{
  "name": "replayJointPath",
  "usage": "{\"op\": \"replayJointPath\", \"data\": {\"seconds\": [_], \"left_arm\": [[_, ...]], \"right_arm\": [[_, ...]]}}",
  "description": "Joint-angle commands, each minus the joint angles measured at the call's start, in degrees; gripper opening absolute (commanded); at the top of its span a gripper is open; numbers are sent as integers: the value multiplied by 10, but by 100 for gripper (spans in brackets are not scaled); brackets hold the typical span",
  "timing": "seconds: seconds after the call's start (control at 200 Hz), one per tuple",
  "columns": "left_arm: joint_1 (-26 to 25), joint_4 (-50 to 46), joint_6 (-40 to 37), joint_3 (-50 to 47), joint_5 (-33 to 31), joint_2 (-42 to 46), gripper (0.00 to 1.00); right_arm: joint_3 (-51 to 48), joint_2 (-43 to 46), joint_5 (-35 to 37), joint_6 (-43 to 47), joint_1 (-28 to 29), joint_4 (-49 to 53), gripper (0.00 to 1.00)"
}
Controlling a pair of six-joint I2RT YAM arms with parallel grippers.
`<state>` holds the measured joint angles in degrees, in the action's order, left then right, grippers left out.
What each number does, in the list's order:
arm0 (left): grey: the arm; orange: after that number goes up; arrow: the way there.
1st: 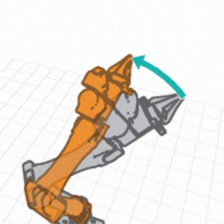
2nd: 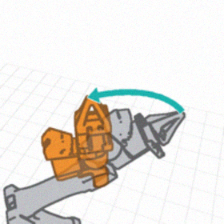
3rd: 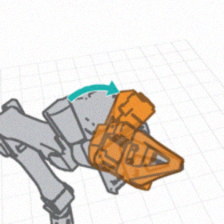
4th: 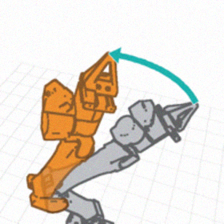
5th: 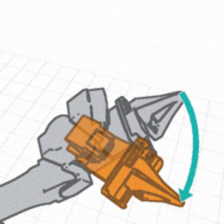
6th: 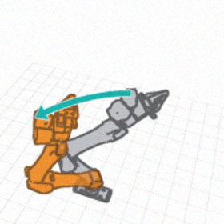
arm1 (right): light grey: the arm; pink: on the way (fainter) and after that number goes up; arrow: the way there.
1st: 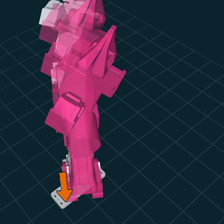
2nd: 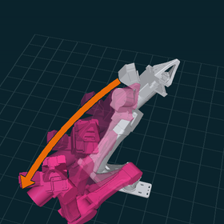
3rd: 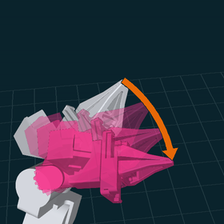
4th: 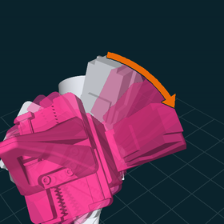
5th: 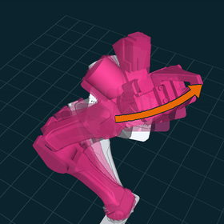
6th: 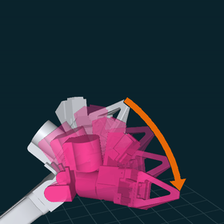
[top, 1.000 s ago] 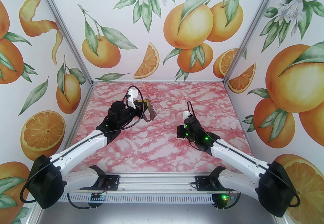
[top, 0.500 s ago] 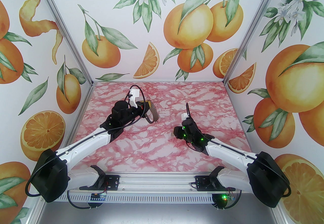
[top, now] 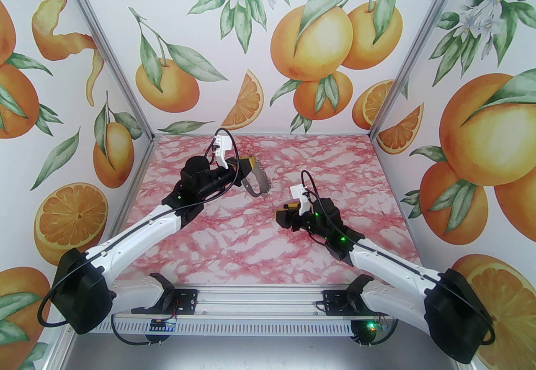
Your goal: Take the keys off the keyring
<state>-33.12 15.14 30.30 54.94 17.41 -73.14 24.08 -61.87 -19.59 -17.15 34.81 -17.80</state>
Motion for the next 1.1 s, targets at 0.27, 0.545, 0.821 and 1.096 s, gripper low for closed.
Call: {"op": "replayJointPath", "data": {"seconds": [0.27,0.545,0.821,1.096], "left_arm": [[-1,-48,10,87,56,31,0],[-13,-56,7,118,66,32,0],[-31,-68,-5,143,67,34,0],[-36,-77,-13,147,56,47,0]], "right_arm": [[-47,11,-36,155,4,-234,57],[-25,-31,-79,169,9,-281,57],[-17,-47,-108,141,14,-315,53],[-26,-21,-100,101,13,-333,48]]}}
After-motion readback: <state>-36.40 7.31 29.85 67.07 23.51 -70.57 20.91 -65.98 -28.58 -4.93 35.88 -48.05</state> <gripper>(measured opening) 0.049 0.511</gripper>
